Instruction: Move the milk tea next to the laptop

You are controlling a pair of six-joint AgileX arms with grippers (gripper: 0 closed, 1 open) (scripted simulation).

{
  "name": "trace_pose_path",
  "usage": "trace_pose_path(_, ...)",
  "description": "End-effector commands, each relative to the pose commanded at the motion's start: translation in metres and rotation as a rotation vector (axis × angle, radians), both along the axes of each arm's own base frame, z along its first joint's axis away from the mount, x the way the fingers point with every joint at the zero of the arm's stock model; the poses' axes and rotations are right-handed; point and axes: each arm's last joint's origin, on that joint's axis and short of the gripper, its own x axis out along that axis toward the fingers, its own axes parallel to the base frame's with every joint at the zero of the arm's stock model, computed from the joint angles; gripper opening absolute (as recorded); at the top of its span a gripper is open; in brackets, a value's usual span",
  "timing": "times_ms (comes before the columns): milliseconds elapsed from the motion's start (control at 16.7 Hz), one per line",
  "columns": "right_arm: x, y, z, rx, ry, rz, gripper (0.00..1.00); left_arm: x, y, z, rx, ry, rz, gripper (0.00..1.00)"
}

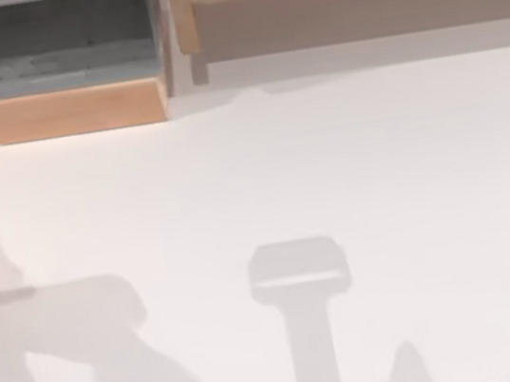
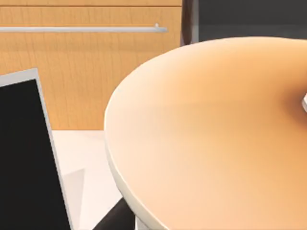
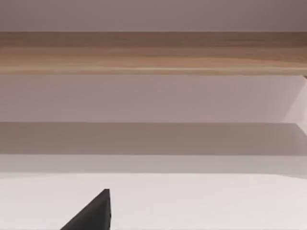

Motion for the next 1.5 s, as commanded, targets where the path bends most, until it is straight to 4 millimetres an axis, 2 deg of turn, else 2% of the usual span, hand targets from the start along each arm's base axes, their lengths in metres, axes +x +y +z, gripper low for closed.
trace_pose_path(480, 0.000, 0.000, 0.000, 0.000, 0.000, 0.000, 1.00, 0.001, 0.000, 0.000, 0.015, -0.013, 0.001, 0.00)
trace_pose_path(1020, 0.000, 0.000, 0.000, 0.000, 0.000, 0.000, 1.00, 0.009, 0.003, 0.006, 0.036, -0.138, 0.002, 0.00)
trace_pose_path(1500, 0.000, 0.000, 0.000, 0.000, 0.000, 0.000, 1.00, 0.000, 0.000, -0.030, 0.000, 0.000, 0.000, 0.00)
